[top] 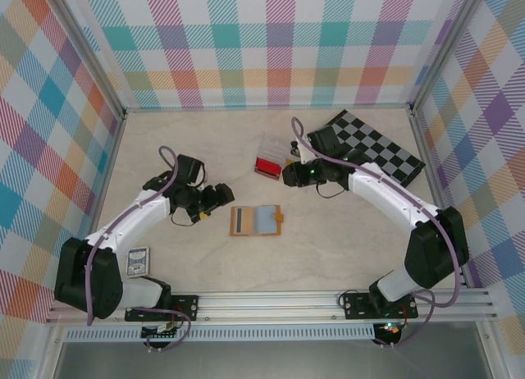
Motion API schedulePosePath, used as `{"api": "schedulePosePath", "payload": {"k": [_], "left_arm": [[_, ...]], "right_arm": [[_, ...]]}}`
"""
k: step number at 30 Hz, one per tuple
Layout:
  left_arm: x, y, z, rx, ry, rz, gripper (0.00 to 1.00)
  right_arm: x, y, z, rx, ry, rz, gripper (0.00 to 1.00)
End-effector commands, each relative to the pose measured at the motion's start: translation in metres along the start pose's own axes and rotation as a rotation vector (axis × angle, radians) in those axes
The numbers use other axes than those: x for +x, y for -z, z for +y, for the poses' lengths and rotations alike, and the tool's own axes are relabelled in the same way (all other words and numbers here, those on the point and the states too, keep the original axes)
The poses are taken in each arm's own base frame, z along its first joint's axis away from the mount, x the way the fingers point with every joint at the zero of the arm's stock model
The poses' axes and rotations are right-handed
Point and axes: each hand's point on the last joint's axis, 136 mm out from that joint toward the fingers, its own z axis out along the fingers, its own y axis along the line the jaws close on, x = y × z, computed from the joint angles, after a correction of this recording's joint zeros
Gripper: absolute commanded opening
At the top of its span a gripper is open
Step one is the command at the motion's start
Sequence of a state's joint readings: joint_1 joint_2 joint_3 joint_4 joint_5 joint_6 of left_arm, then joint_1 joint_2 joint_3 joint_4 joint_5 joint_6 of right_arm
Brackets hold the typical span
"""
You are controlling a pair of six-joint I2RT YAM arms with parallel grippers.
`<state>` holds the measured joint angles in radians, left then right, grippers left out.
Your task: Take the credit cards out of the card holder
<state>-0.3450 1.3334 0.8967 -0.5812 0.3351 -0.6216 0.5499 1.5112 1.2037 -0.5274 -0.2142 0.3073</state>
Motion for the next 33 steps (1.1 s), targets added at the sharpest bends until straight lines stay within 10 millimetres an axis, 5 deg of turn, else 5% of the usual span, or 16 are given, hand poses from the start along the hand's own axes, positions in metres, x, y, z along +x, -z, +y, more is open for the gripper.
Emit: {"api": "schedulePosePath", "payload": {"k": [1, 10, 19, 33], "left_arm": [[0.007, -0.015, -0.006, 0.026, 0.002, 0.039, 0.81], [0.02, -0.05, -0.014, 0.008, 0.006, 0.1, 0.57], [0.022, -0.072, -0.015, 0.024, 0.019, 0.142, 0.37], [0.02, -0.08, 0.013, -0.118, 0.01, 0.133, 0.24]], "right_arm": [[0.03, -0.006, 0.008, -0.01, -0.256, 0.07, 0.35], [0.064, -0.059, 0.051, -0.103, -0.352, 0.091, 0.38], [0.081, -0.105, 0.056, -0.114, -0.441, 0.185, 0.32], [0.087, -0.14, 0.064, -0.161, -0.453, 0.265, 0.19]]}}
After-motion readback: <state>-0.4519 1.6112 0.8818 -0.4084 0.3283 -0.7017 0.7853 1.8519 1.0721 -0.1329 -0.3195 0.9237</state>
